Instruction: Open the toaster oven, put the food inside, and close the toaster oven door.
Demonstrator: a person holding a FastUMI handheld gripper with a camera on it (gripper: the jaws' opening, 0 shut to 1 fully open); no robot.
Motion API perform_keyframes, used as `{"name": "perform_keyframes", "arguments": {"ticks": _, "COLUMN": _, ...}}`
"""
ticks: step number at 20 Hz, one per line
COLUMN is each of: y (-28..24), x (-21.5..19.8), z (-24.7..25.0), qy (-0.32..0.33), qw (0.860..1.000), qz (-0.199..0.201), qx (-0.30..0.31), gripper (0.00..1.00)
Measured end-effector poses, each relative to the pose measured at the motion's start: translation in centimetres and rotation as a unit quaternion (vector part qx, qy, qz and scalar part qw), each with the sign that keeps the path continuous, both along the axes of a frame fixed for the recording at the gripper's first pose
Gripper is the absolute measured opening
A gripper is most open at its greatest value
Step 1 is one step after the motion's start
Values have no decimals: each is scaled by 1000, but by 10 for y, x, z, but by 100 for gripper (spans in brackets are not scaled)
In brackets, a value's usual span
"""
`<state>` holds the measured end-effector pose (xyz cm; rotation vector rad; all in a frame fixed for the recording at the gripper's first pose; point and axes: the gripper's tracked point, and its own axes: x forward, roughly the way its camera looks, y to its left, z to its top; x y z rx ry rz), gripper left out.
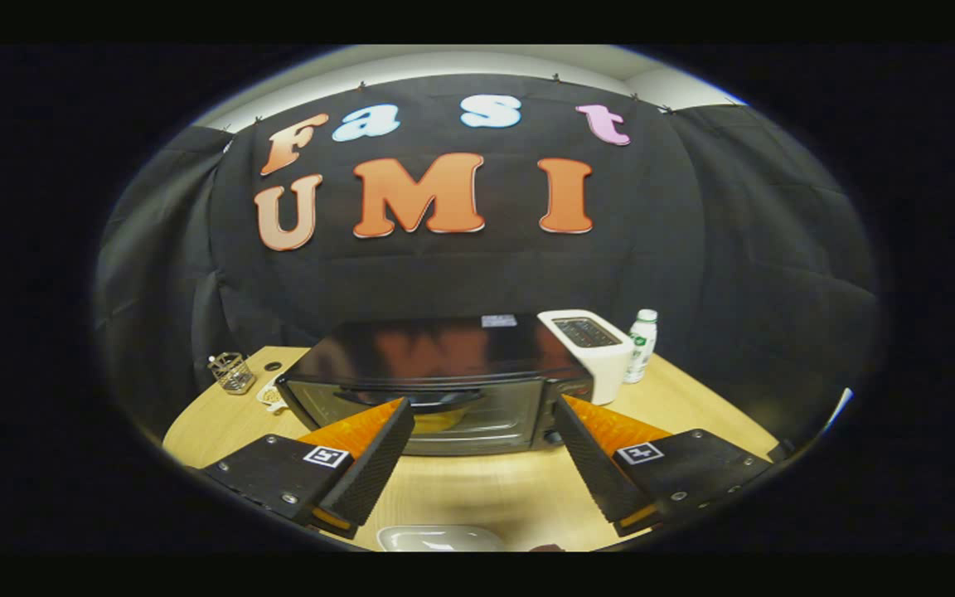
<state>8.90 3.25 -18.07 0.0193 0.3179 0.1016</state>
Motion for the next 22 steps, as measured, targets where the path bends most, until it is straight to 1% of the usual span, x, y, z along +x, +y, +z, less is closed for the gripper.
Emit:
{"name": "perform_keyframes", "arguments": {"ticks": 4, "y": -68, "x": -3, "z": 49, "qy": -22, "qw": 999, "qz": -23, "qx": -9, "gripper": 100}}
{"name": "perform_keyframes", "arguments": {"ticks": 6, "y": -103, "x": -5, "z": 79, "qy": -43, "qw": 998, "qz": -44, "qx": -13, "gripper": 100}}
{"name": "perform_keyframes", "arguments": {"ticks": 9, "y": -142, "x": -9, "z": 116, "qy": -65, "qw": 996, "qz": -57, "qx": -39, "gripper": 100}}
{"name": "perform_keyframes", "arguments": {"ticks": 11, "y": -159, "x": -11, "z": 138, "qy": -73, "qw": 995, "qz": -56, "qx": -42, "gripper": 100}}
{"name": "perform_keyframes", "arguments": {"ticks": 14, "y": -174, "x": -17, "z": 160, "qy": -88, "qw": 995, "qz": -46, "qx": -27, "gripper": 100}}
{"name": "perform_keyframes", "arguments": {"ticks": 17, "y": -184, "x": -18, "z": 164, "qy": -91, "qw": 995, "qz": -35, "qx": -14, "gripper": 100}}
{"name": "perform_keyframes", "arguments": {"ticks": 22, "y": -190, "x": -15, "z": 162, "qy": -95, "qw": 995, "qz": -11, "qx": -22, "gripper": 100}}
